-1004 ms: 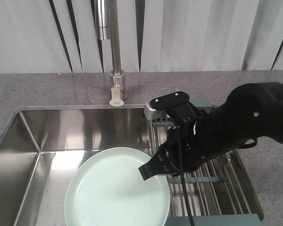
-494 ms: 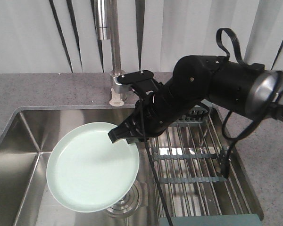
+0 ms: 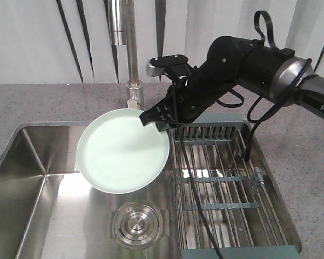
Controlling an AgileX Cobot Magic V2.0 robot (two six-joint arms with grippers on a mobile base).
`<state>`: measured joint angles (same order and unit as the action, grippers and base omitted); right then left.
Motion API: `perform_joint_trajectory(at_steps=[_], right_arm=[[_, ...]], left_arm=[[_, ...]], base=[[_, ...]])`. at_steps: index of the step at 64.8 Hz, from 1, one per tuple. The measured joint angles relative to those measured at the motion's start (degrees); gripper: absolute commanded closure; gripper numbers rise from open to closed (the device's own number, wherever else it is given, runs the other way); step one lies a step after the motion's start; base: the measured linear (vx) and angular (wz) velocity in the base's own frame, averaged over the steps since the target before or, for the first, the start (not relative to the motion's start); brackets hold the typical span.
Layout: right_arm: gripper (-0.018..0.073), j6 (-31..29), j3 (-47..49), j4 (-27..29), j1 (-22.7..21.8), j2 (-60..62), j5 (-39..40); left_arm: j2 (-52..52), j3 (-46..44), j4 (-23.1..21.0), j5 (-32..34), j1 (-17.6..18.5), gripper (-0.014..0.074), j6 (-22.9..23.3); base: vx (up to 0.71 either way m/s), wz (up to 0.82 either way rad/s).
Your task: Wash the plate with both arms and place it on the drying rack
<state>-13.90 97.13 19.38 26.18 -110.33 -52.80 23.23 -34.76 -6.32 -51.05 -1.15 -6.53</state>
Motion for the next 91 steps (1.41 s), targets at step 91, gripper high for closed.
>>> perform_joint_trajectory(at_steps=[91], right_arm=[[0.0561, -3.05, -31.63, 4.25, -1.93, 24.03, 6.45]], left_arm=[[0.0, 0.0, 0.0, 0.0, 0.0, 0.0011, 0.0]], base=[[0.0, 0.0]])
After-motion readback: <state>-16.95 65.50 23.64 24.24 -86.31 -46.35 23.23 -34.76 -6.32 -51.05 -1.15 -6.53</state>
